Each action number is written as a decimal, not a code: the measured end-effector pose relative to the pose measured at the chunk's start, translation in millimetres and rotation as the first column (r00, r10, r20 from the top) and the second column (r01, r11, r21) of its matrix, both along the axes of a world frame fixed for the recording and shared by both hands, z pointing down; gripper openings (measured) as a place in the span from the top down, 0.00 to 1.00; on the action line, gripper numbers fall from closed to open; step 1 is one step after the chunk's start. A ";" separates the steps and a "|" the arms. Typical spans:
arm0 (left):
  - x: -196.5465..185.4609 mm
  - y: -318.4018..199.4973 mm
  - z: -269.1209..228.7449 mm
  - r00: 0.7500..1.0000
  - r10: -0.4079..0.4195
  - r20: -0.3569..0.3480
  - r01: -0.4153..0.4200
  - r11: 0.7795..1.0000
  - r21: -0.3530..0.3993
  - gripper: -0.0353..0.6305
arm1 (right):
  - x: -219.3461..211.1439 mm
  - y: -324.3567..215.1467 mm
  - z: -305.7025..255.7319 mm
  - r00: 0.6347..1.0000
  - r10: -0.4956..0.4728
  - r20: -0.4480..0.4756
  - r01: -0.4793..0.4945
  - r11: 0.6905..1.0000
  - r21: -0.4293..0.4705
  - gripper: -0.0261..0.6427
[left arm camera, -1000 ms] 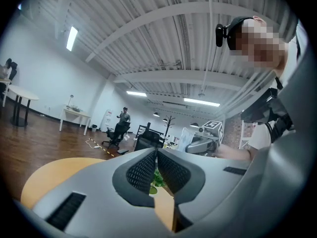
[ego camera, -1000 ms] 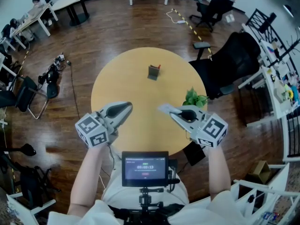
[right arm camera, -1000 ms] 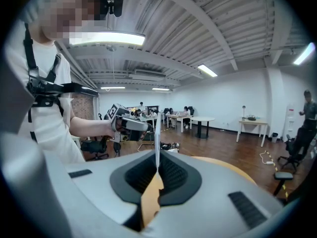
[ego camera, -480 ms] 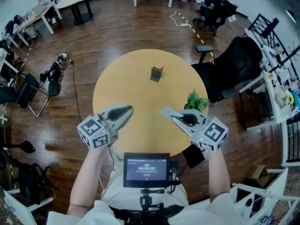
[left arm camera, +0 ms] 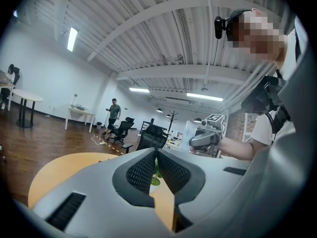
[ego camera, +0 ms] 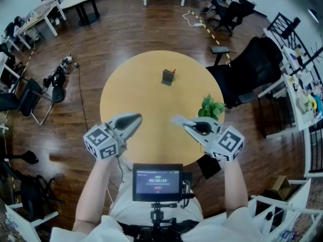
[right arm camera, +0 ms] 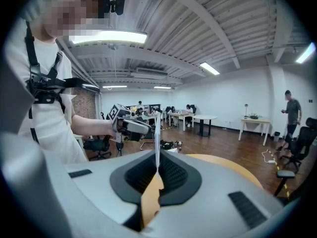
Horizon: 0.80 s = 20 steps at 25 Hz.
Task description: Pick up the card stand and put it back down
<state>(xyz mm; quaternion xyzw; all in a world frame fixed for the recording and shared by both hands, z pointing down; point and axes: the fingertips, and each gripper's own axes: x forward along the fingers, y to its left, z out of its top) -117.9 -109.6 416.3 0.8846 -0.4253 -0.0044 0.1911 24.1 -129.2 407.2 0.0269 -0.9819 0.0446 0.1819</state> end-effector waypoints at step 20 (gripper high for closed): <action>-3.4 22.7 13.9 1.000 -0.011 0.007 0.011 0.999 -0.044 0.93 | 11.3 23.7 6.5 1.000 0.008 0.011 -0.008 1.000 -0.015 0.93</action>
